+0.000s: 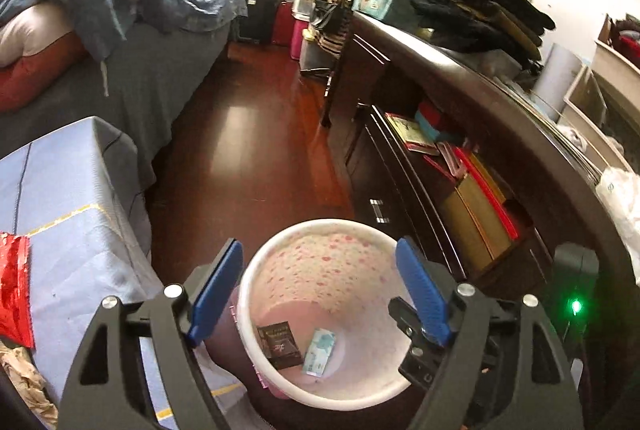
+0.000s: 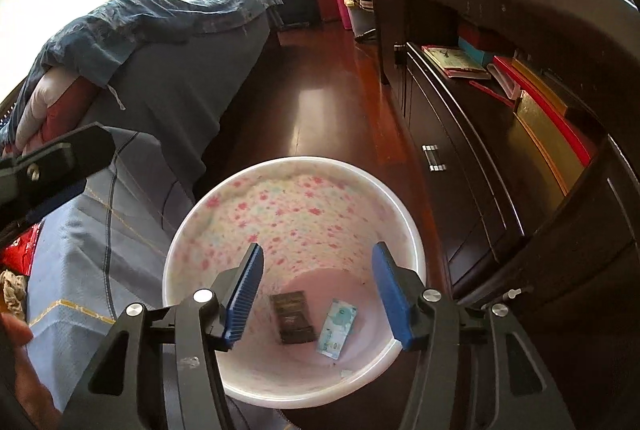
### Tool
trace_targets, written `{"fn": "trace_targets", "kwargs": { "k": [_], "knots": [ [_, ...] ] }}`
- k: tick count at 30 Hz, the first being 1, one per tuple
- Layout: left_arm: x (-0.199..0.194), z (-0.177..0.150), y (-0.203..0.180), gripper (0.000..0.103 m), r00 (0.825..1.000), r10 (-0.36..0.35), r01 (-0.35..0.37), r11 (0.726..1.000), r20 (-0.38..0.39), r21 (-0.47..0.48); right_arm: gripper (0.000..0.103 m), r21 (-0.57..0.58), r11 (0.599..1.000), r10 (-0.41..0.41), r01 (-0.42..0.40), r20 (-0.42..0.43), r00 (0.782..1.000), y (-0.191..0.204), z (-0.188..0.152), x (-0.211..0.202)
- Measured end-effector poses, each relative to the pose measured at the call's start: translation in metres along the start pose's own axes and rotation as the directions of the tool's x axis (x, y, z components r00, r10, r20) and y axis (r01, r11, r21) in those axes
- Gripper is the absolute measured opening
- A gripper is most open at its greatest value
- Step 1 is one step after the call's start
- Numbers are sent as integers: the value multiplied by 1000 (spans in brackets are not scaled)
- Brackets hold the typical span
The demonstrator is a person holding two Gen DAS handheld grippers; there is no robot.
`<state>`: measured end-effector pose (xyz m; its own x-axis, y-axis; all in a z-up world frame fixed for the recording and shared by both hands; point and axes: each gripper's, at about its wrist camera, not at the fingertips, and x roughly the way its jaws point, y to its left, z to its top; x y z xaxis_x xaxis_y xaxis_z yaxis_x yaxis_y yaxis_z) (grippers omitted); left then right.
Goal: Collect trash
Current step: 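Swing both open tools back over the table, then grasp the red snack bag with the left tool while the right tool grasps the crumpled brown paper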
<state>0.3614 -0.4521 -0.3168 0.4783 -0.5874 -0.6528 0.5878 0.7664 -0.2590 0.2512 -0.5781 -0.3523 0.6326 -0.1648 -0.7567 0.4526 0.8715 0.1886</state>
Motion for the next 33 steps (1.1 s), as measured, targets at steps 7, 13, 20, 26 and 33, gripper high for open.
{"fn": "trace_targets", "kwargs": {
  "k": [7,13,20,26,33],
  "knots": [
    [-30,3,9,85,998,53,-53,998,20,-18,69,-45,998,-35,36,19,999,19,-3,-22],
    [-82,0,29,95,984,163,-160,986,68,-45,81,-107,992,-59,65,58,997,47,-9,-57],
    [-144,-9,83,99,938,336,-322,935,86,-150,88,-223,975,34,-13,92,995,104,-20,-100],
    [-171,-6,142,99,931,357,-332,915,77,-230,92,-306,949,115,-78,103,988,149,-30,-120],
    [-155,1,193,99,978,205,-189,941,28,-280,92,-360,929,128,-92,80,989,185,-32,-107]
  ]
}}
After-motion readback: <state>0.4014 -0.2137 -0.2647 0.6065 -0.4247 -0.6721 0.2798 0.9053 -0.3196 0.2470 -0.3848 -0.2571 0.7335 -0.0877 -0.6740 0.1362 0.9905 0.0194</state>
